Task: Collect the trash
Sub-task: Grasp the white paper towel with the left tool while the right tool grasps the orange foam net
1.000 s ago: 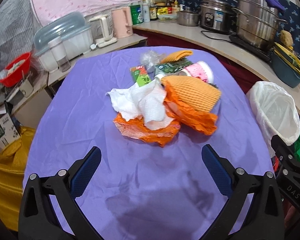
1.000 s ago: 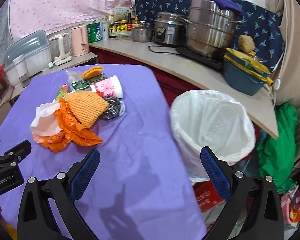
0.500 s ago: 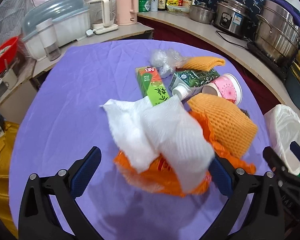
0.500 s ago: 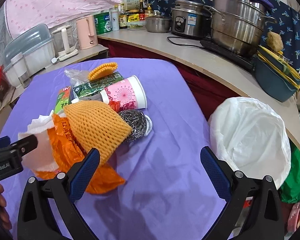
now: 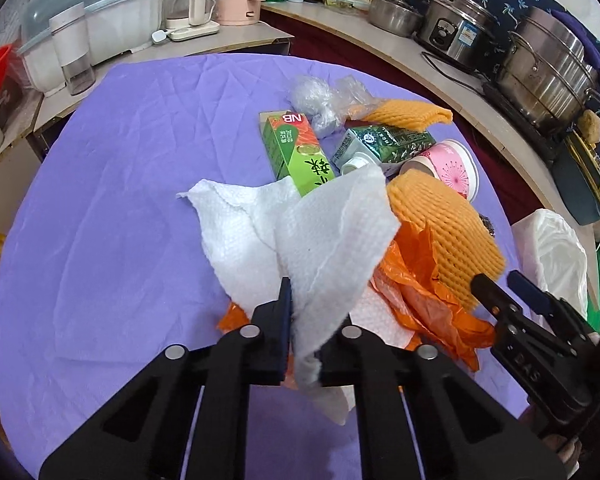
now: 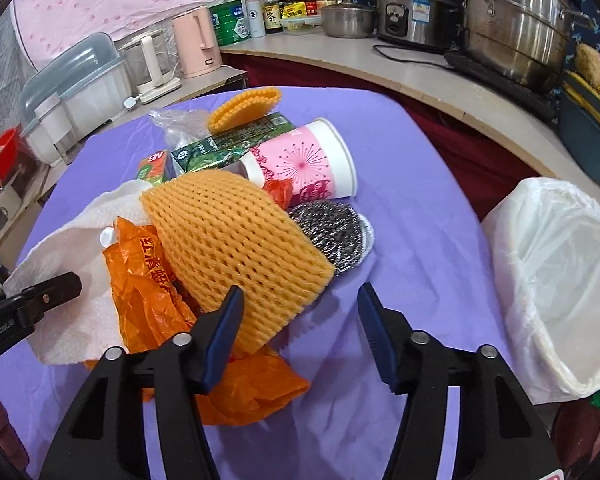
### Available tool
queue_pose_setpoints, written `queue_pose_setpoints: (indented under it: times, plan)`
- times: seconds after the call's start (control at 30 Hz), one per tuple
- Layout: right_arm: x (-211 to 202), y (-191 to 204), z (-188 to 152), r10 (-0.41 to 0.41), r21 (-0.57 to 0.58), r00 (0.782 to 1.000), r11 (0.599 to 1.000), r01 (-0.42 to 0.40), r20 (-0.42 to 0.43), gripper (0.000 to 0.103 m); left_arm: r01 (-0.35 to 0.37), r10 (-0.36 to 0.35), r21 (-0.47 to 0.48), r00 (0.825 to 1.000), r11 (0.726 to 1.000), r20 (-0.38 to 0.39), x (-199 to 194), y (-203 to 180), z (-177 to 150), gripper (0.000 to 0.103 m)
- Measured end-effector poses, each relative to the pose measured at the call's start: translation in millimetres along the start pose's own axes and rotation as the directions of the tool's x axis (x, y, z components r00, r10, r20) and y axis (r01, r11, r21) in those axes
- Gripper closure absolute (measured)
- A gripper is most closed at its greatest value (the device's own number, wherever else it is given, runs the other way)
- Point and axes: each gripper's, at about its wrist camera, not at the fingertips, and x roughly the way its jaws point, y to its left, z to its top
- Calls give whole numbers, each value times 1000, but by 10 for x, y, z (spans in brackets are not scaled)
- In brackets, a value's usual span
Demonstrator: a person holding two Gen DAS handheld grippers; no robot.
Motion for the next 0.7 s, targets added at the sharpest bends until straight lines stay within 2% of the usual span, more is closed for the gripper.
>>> queue_pose_setpoints:
  times: [0.1,0.2,0.27,0.3,0.33,0.4,0.6,0.67,0.7]
  plan:
    - [72,-57,-9,76,61,997,995,-75,-25,51,3,-3,6,1000,1000,13,-81,15,-11,97]
    - [84,-94,-22,119,105,992,988,-115,-30,51,8,-9,3,999,1000,31,-199,29,-11,98]
    - [32,-115,-43,128,117,992,985,-125,-19,49,13,-13,-2,999,1000,51,-296,47,5,98]
    - [8,-119,-52,135,115,991,984,-132,-13,46,8,-8,-2,998,1000,62,-346,62,15,98]
    - [-17,-124,-63,141,116,990,983,-140,-5,38,3,-3,-2,998,1000,70,-371,69,24,98]
    - [-30,-126,-85,148,121,989,982,-147,0,32,-13,13,-3,996,1000,83,-408,84,36,98]
    - [115,-84,-70,207,146,978,968,-203,-13,32,-26,28,-24,997,999,71,-352,143,46,97]
    - [133,-54,-48,214,144,977,967,-210,-13,44,-26,28,-26,997,999,65,-342,162,29,97]
    - [131,-36,-33,222,140,975,966,-218,-17,64,-29,31,-26,997,999,64,-341,169,29,97]
